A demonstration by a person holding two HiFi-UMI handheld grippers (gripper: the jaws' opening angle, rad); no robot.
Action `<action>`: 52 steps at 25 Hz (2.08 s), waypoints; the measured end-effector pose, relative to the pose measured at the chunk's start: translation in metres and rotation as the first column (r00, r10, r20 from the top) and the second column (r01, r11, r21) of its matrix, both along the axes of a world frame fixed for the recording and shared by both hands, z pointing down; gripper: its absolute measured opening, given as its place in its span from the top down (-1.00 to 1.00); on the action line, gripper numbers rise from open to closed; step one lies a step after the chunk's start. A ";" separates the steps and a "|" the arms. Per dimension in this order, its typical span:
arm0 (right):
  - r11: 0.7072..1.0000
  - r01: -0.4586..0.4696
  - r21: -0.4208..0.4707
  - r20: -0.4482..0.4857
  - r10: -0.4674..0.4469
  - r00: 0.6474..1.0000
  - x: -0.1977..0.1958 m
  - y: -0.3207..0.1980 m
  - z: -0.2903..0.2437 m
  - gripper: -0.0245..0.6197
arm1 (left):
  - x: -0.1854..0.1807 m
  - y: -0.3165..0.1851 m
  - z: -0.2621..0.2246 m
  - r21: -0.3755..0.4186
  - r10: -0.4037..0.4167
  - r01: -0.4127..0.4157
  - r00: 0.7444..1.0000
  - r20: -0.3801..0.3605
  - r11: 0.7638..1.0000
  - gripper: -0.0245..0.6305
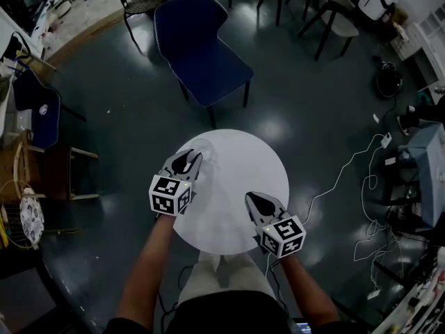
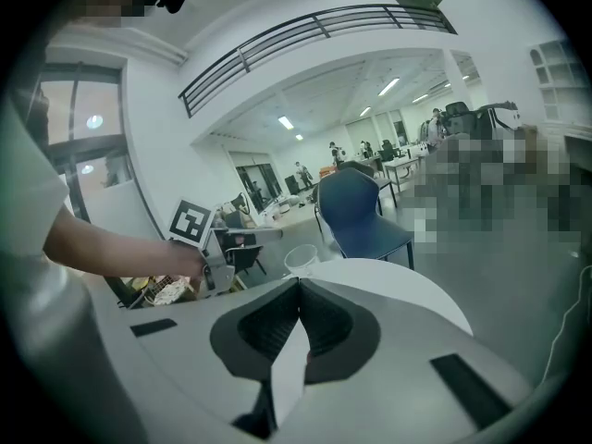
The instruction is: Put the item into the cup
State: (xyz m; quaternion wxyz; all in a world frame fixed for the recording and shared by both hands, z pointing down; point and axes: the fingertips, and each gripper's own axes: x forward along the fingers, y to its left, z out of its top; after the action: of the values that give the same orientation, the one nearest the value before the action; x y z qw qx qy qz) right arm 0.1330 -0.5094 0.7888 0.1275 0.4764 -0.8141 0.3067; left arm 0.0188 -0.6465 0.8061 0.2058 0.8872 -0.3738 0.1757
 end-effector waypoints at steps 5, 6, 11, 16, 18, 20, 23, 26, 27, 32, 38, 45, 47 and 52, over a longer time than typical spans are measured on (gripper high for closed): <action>1.000 0.002 -0.027 -0.002 -0.002 1.000 0.006 -0.001 0.010 0.87 | 0.006 -0.015 0.008 0.000 -0.005 0.005 1.000 0.022 1.000 0.65; 1.000 0.003 -0.031 -0.001 -0.003 1.000 0.006 -0.001 0.012 0.87 | 0.006 -0.018 0.010 0.004 -0.010 0.010 1.000 0.025 1.000 0.65; 0.999 0.006 -0.037 0.003 -0.006 1.000 0.003 -0.009 0.020 0.87 | 0.008 -0.031 0.018 0.019 -0.031 0.031 0.999 0.025 0.999 0.49; 0.999 0.004 -0.046 0.011 -0.003 1.000 -0.001 -0.013 0.023 0.87 | 0.008 -0.038 0.024 0.020 -0.039 0.039 0.999 0.029 0.999 0.33; 0.999 0.003 -0.047 0.011 -0.003 1.000 -0.001 -0.016 0.023 0.87 | 0.009 -0.041 0.024 0.017 -0.040 0.040 0.999 0.031 0.999 0.33; 0.999 0.004 -0.048 0.008 -0.003 1.000 0.002 -0.017 0.023 0.87 | 0.011 -0.040 0.024 0.015 -0.041 0.041 0.999 0.032 0.999 0.33; 0.999 0.001 -0.044 0.005 -0.001 1.000 0.006 -0.016 0.021 0.87 | 0.014 -0.033 0.022 0.005 -0.024 0.024 0.999 0.033 1.000 0.33; 1.000 -0.002 -0.031 0.009 0.003 1.000 0.004 -0.018 0.011 0.87 | 0.014 -0.026 0.017 0.002 -0.009 0.009 0.999 0.039 1.000 0.33; 1.000 -0.002 -0.026 0.010 0.002 1.000 0.003 -0.018 0.006 0.87 | 0.013 -0.024 0.013 0.003 -0.007 0.007 0.999 0.038 1.000 0.33; 1.000 0.002 -0.004 -0.002 -0.002 1.000 0.004 -0.019 -0.014 0.87 | 0.015 -0.013 -0.006 0.000 0.009 -0.009 1.000 0.028 1.000 0.35; 0.999 0.006 0.032 -0.008 -0.006 1.000 0.003 -0.015 -0.036 0.87 | 0.007 -0.001 -0.036 0.045 0.002 -0.004 1.000 0.027 0.999 0.44; 0.998 0.023 0.060 -0.029 -0.021 0.999 0.009 -0.008 -0.057 0.87 | 0.005 0.022 -0.069 0.087 0.006 -0.008 1.000 0.020 0.996 0.55; 0.997 0.023 0.076 -0.028 -0.021 0.999 0.005 -0.010 -0.067 0.87 | 0.004 0.029 -0.078 0.092 0.015 -0.016 1.000 0.017 0.996 0.55; 0.993 0.035 0.117 -0.029 -0.032 0.999 -0.008 -0.007 -0.089 0.87 | -0.001 0.053 -0.096 0.125 0.041 -0.044 0.999 0.031 0.991 0.61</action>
State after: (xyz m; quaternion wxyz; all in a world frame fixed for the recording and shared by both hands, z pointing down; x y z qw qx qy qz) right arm 0.1251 -0.5163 0.7002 0.1155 0.4734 -0.8368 0.2497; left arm 0.0180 -0.5939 0.7099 0.1405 0.9035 -0.3681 0.1688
